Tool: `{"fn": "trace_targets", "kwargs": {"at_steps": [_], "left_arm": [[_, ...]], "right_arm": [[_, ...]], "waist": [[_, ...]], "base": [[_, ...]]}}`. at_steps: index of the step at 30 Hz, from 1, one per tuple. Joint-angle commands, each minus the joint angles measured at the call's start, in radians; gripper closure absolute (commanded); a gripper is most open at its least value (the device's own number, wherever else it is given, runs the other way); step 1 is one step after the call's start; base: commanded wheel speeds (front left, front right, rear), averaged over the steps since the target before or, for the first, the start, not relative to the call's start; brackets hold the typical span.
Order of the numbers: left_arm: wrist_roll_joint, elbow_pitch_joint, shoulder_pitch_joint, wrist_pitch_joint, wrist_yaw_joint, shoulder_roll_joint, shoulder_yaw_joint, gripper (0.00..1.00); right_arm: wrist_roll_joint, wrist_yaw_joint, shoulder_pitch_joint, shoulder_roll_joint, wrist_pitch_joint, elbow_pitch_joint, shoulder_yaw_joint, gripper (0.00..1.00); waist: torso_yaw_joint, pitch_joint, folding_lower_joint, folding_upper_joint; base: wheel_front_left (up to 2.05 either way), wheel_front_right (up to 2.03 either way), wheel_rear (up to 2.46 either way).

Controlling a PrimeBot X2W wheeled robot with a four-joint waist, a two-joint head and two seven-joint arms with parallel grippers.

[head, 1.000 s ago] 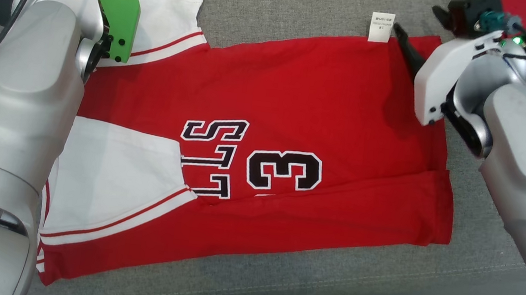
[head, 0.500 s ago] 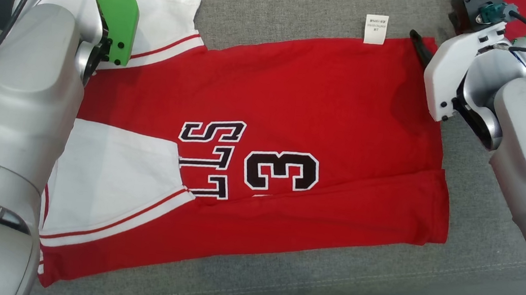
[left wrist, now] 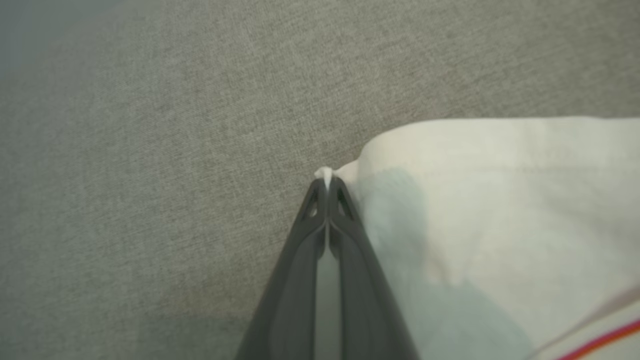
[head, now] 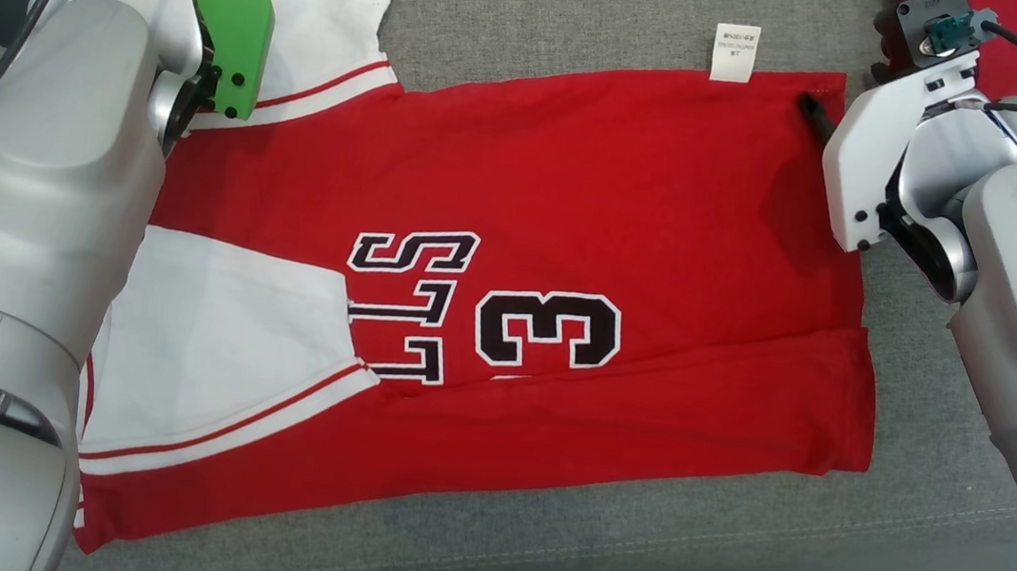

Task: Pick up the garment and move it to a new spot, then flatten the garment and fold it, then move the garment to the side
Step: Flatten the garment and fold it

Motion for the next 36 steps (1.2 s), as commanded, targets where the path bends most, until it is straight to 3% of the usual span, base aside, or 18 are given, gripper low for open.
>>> {"fn": "trace_targets", "kwargs": {"at_steps": [1,2,6,7,9,18,28,36], "left_arm": [[-0.011,0.016,0.015,0.0,-0.009,-0.01,-0.008,1.0],[-0.013,0.018,0.013,0.002,-0.009,-0.011,-0.007,1.0],[-0.016,0.025,0.009,-0.002,-0.007,-0.013,-0.01,1.0],[-0.016,0.028,0.009,-0.001,-0.008,-0.014,-0.012,1.0],[-0.017,0.031,0.01,-0.003,-0.008,-0.014,-0.013,1.0],[-0.03,0.019,0.0,-0.061,0.013,-0.012,-0.006,1.0],[-0.077,-0.072,0.06,-0.287,0.048,0.02,0.051,1.0],[-0.108,-0.231,0.219,-0.427,0.065,0.026,0.066,1.0]], "right_arm": [[0.003,-0.002,0.012,0.002,0.009,-0.001,0.001,0.34],[0.004,-0.002,0.012,0.004,0.016,-0.001,0.001,0.55],[0.016,-0.002,0.011,0.008,0.041,0.007,0.002,0.8],[0.014,-0.002,0.012,0.007,0.046,0.009,0.0,0.93],[0.008,-0.002,0.015,0.005,0.052,0.011,-0.003,1.0],[0.005,-0.002,0.03,-0.005,0.001,-0.006,-0.034,1.0],[0.055,-0.002,0.095,-0.054,-0.074,-0.068,-0.035,1.0],[0.08,-0.002,0.191,-0.107,-0.159,-0.115,-0.02,1.0]], "waist": [[0.001,0.002,0.0,-0.0001],[0.002,0.004,0.0,-0.0001],[0.006,0.007,0.0,-0.0001],[0.006,0.007,0.0,-0.0001],[0.007,0.005,0.0,-0.0001],[0.015,-0.007,0.0,-0.0001],[0.054,-0.088,0.0,-0.0001],[0.101,-0.196,0.0,-0.0001]], "base": [[0.0,0.0,0.0],[0.0,0.0,0.0],[0.0,0.0,0.0],[0.0,0.0,0.0],[0.0,0.0,0.0],[0.0,0.0,0.0],[0.0,0.0,0.0],[0.0,0.0,0.0]]}}
